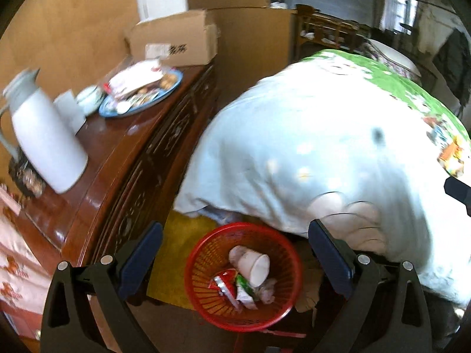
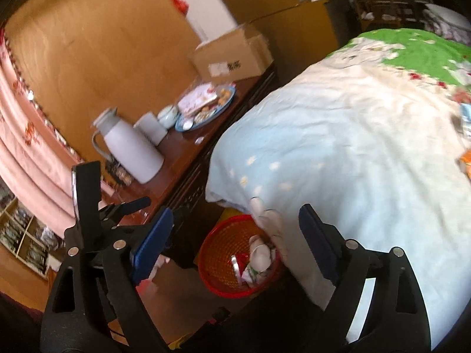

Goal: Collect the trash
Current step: 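Move both tools back over the remaining trash on the quilt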

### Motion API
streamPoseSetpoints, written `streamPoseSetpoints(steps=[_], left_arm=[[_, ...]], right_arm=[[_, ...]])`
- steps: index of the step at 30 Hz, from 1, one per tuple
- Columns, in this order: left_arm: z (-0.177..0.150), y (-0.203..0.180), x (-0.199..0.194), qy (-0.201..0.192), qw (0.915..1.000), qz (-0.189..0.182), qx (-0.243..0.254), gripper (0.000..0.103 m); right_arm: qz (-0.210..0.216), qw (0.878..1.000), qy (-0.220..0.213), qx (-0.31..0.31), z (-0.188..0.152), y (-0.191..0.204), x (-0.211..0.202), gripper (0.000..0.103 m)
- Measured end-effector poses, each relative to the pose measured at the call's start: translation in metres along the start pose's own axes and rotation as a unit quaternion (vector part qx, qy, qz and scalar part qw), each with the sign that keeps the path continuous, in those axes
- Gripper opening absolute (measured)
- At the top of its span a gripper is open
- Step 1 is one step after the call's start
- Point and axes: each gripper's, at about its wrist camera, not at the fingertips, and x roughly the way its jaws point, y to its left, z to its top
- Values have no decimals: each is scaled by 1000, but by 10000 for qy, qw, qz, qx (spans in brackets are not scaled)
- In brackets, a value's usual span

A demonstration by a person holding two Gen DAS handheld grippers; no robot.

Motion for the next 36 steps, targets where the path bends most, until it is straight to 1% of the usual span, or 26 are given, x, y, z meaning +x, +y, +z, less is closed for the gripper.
streamPoseSetpoints(steps=[6, 7, 9, 12, 15, 16, 18, 23, 25, 26, 27, 28, 30, 33, 34, 36], left_arm=[[13, -66, -12, -125, 9981, -70, 602, 97], [15, -83, -13, -138, 9971, -119, 741, 97], [17, -105, -12, -146, 9955, -192, 912, 97], [21, -149, -8, -123, 9915, -395, 1237, 97], [23, -189, 0, -106, 9861, -600, 1548, 97], [23, -199, 3, -104, 9846, -640, 1625, 97], [23, -225, 10, -75, 9804, -732, 1825, 97], [27, -279, 27, 111, 9686, -1147, 2204, 97], [30, -296, 31, 126, 9636, -1295, 2335, 97], [32, -307, 33, 110, 9606, -1357, 2422, 97], [33, -316, 35, 95, 9582, -1401, 2494, 97], [34, -325, 37, 77, 9554, -1449, 2573, 97], [39, -342, 44, 73, 9502, -1557, 2698, 97], [48, -362, 57, 148, 9447, -1798, 2739, 97], [53, -370, 63, 198, 9424, -1934, 2721, 97], [59, -377, 70, 290, 9389, -2122, 2695, 97]], right_arm=[[-508, 9971, -501, 271, -6, -47, -46, 92], [-648, 9956, -582, 346, -8, -58, -55, 93], [-997, 9911, -726, 494, -11, -81, -71, 94], [-1495, 9831, -848, 626, -14, -112, -89, 95], [-2168, 9694, -900, 718, -19, -144, -106, 96], [-2469, 9621, -886, 750, -22, -159, -112, 96], [-2834, 9519, -819, 831, -25, -179, -118, 96], [-3438, 9297, -606, 1172, -37, -230, -129, 96], [-3656, 9205, -567, 1259, -40, -245, -133, 96], [-3729, 9166, -558, 1329, -43, -252, -135, 96], [-3659, 9179, -580, 1424, -45, -258, -138, 96], [-3503, 9214, -677, 1540, -47, -263, -142, 96], [-3382, 9229, -831, 1643, -47, -265, -146, 96], [-3388, 9226, -825, 1650, -47, -267, -144, 96], [-3395, 9227, -813, 1636, -47, -267, -143, 97], [-3358, 9239, -811, 1643, -47, -268, -142, 97]])
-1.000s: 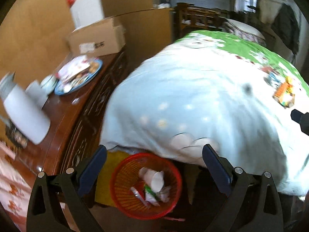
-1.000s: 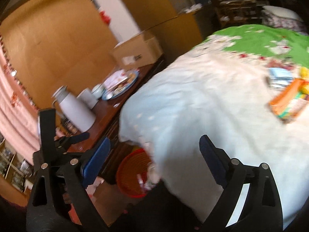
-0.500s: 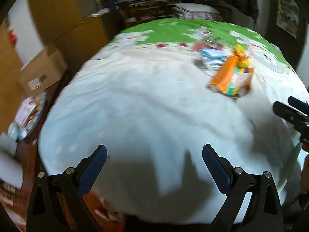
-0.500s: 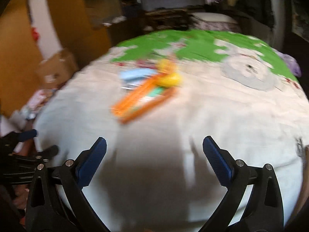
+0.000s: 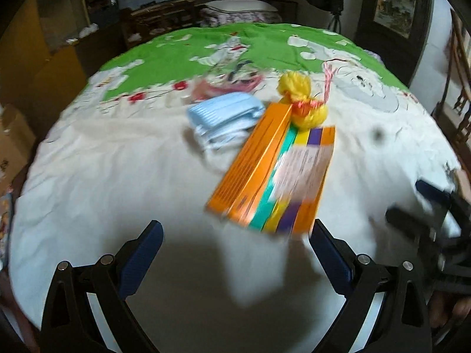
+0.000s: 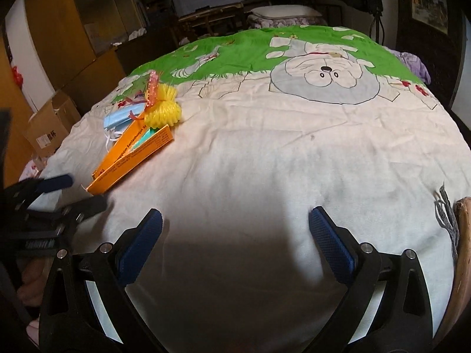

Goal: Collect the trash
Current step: 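Move both tools back over the remaining trash on the quilt, then grasp the orange medicine box with the left tool while the right tool grasps the yellow mesh net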

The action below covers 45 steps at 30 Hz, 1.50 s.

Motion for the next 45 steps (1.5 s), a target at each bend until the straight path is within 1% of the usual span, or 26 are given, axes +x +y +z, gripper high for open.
streamPoseSetpoints(steps=[1, 2, 5, 9, 12, 14, 17, 21, 24, 29, 30, 31, 32, 35, 38, 42, 43, 45], left_arm=[[7, 0, 6, 15, 9998, -201, 3, 97], [10, 0, 8, 10, 9996, -283, 12, 97], [23, -4, 21, 6, 9989, -460, 129, 97], [35, -4, 35, 73, 9977, -671, 113, 97], [37, -4, 37, -26, 9979, -646, 43, 94], [33, -2, 31, -160, 9981, -587, 32, 75], [21, 2, 19, -242, 9986, -459, 60, 69], [-5, 16, -1, -159, 9993, -346, -46, 69], [-28, 36, -16, -54, 9996, -174, -212, 70], [-51, 63, -29, 16, 9986, 106, -511, 71], [-53, 66, -30, 17, 9983, 124, -563, 72], [-54, 70, -29, 20, 9978, 129, -646, 76], [-54, 72, -29, 16, 9975, 123, -698, 81], [-53, 72, -24, -9, 9971, 72, -762, 90], [-52, 67, -15, -6, 9974, 207, -695, 97], [-55, 60, -11, -128, 9971, 417, -618, 98], [-56, 60, -11, -154, 9971, 433, -611, 98], [-58, 60, -11, -227, 9969, 433, -623, 98]], right_arm=[[55, 10000, -13, 37, 0, -1, -1, 97], [127, 9999, -28, 92, 0, -3, -1, 97], [298, 9993, -75, 231, 0, -9, -2, 97], [331, 9991, -83, 256, 0, -9, -2, 97], [325, 9991, -65, 259, 0, -9, -2, 97], [312, 9992, -53, 247, 0, -8, -1, 97], [334, 9991, -57, 264, 0, -9, -1, 97], [343, 9990, -57, 273, 1, -9, -1, 97], [323, 9991, -49, 258, 1, -10, -1, 97], [270, 9994, -27, 220, 1, -8, -1, 97], [241, 9995, -14, 197, 1, -7, 0, 97], [215, 9996, -3, 177, 1, -7, 0, 97], [191, 9997, 7, 159, 1, -6, 0, 97], [55, 9999, 64, 57, 1, -1, 2, 97], [-142, 9997, 163, -118, 1, 5, 5, 98], [-487, 9973, 327, -441, 1, 16, 10, 98], [-606, 9959, 377, -551, 0, 20, 12, 98], [-672, 9951, 396, -611, 0, 21, 12, 98]])
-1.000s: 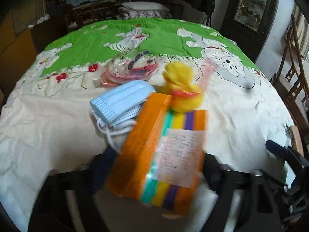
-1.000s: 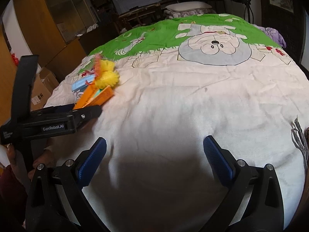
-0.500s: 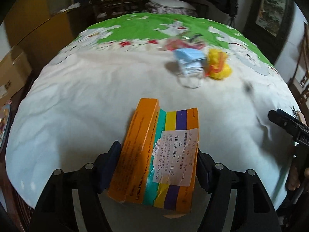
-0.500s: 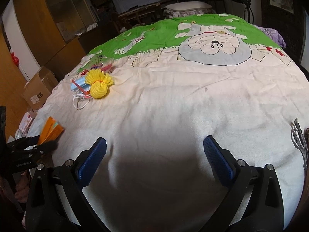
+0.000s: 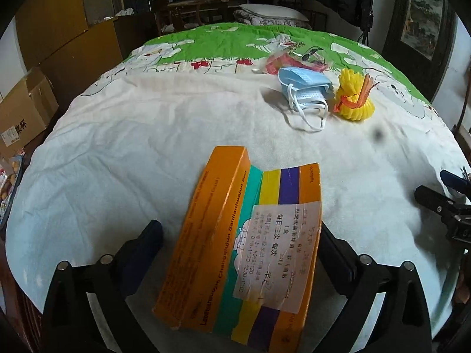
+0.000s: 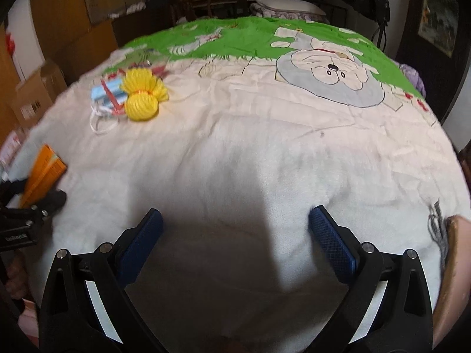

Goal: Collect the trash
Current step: 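Grasp the orange medicine box with the left tool while the right tool grasps the yellow mesh net, then carry the box and mesh net to the red wastebasket and open both tools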

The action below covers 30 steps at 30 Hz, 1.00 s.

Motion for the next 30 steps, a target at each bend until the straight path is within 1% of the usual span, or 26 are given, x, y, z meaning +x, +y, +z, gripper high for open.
streamPoseSetpoints(steps=[4, 6, 9, 13, 17, 21, 23, 25, 26, 27, 28, 30], left_arm=[[-3, 0, -1, -117, 9999, -12, -8, 99], [-3, 0, 0, -161, 9999, -11, -5, 99], [-3, 0, 0, -193, 9998, -61, -21, 99], [-4, 1, -1, -222, 9997, -87, -28, 99], [-4, 2, -1, -251, 9996, -114, -50, 98], [-4, 2, -1, -280, 9995, -151, -38, 98], [-4, 3, -1, -297, 9994, -188, -42, 98], [-4, 4, -2, -318, 9992, -236, -63, 98], [-4, 4, -2, -323, 9991, -251, -78, 98], [-3, 5, -2, -328, 9991, -264, -95, 98], [-3, 5, -2, -331, 9990, -274, -110, 98], [-3, 6, -4, -342, 9991, -209, -131, 91]], right_arm=[[8, 10000, -25, 66, 1, -1, -2, 97], [128, 9998, -91, 144, 5, -2, -4, 97], [670, 9972, -221, 245, 20, 5, -4, 97], [1185, 9922, -311, 244, 46, 27, 4, 97], [1491, 9880, -335, 234, 71, 49, 18, 97], [1557, 9870, -268, 310, 89, 59, 39, 95], [1496, 9878, -191, 394, 95, 58, 51, 85], [1391, 9893, -171, 409, 94, 56, 55, 56], [1364, 9897, -226, 382, 93, 55, 52, 49], [1403, 9890, -277, 367, 90, 54, 47, 40], [1439, 9882, -345, 392, 88, 51, 41, 39], [1421, 9877, -496, 417, 82, 47, 28, 39]])
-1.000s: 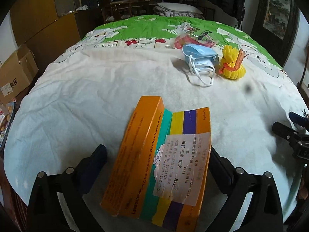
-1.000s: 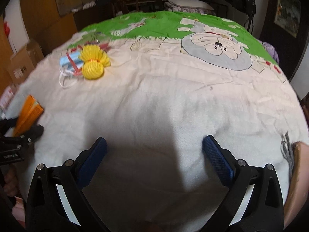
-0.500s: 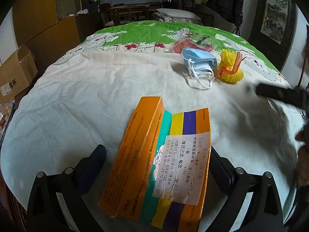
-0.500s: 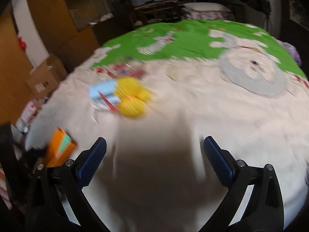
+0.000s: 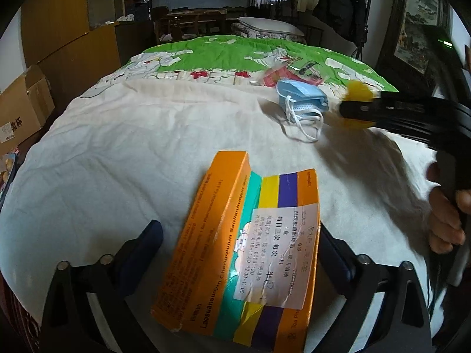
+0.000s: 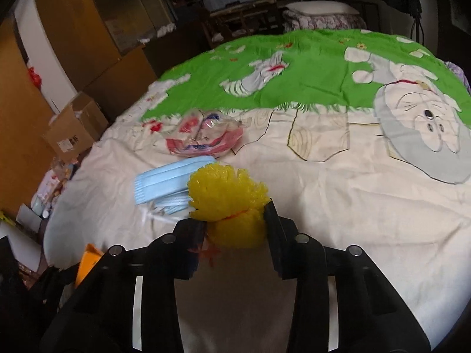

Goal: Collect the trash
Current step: 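Carry the box and mesh net to the red wastebasket and open both tools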

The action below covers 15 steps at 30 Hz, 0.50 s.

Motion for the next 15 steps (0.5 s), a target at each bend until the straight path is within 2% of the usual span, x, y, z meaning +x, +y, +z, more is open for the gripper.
streamPoseSetpoints(steps=[2, 4, 8, 15], left_arm=[[1, 3, -5, -17, 10000, 18, -17, 74], [2, 7, -10, 22, 9999, -58, -96, 66], [1, 13, -17, 84, 9994, -135, -299, 64], [-1, 10, -52, -112, 9994, 64, -320, 64]], right_arm=[[-25, 9999, -98, -1, -5, -2, -13, 39], [23, 9999, -122, 61, -10, -6, -26, 39], [73, 9997, -174, 141, -18, -11, -44, 39], [231, 9992, -281, 152, -30, -11, -76, 39]])
